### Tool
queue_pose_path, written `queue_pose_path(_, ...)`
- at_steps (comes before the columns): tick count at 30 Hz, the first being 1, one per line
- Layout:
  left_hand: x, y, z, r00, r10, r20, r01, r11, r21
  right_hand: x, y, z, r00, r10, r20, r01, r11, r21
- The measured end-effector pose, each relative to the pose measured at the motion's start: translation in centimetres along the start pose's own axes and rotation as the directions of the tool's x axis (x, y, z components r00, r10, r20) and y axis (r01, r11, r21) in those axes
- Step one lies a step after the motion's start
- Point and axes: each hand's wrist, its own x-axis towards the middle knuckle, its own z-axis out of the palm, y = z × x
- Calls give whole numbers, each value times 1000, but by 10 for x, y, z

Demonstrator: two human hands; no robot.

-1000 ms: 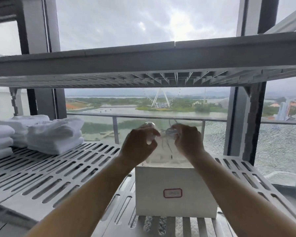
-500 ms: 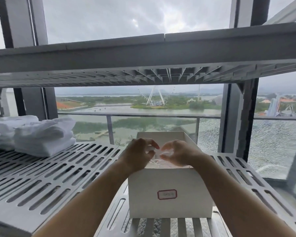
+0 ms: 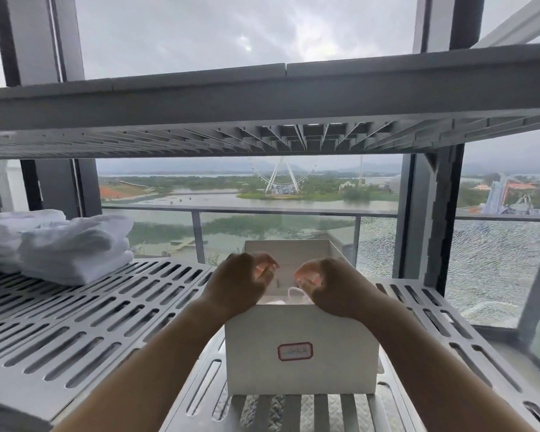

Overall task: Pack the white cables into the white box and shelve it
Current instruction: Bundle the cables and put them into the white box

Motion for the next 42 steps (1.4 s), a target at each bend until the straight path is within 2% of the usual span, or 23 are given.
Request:
queue_pose_path(5, -16, 4, 5, 1000, 5, -5, -5, 1000, 26, -9, -8, 4, 992, -82, -95, 82, 997, -1)
queue_pose_path(11, -36, 4, 22, 960, 146, -240, -76, 958, 276, -18, -8, 8, 953, -153, -262, 130, 986, -102)
queue_pose_path(13, -41, 7, 23, 952, 163, -260, -78, 949, 307, -24, -7, 8, 941, -151, -304, 105, 981, -160)
queue_pose_path(15, -46, 9, 22, 952, 170, -256, -89, 950, 298, -33, -6, 8, 938, -138, -319, 83, 980, -179)
queue_pose_path(20, -61, 20, 25, 922, 296, -250, -201, 917, 344, -54, -3, 12, 925, -138, -355, 77, 980, -181)
queue_pose_path(23, -67, 26, 33, 951, 225, -213, -130, 914, 385, -62, -3, 12, 928, -128, -349, 68, 981, -180)
queue_pose_path(27, -70, 25, 26, 983, 144, -118, -95, 933, 346, -69, -5, 12, 949, -181, -259, 124, 967, -224)
queue_pose_path(30, -75, 28, 18, 985, 141, -104, -97, 935, 342, -73, -6, 15, 951, -198, -238, 136, 958, -252)
queue_pose_path(42, -139, 45, -19, 979, 174, -108, -117, 908, 402, -121, -57, 15, 911, -262, -318, 188, 951, -246)
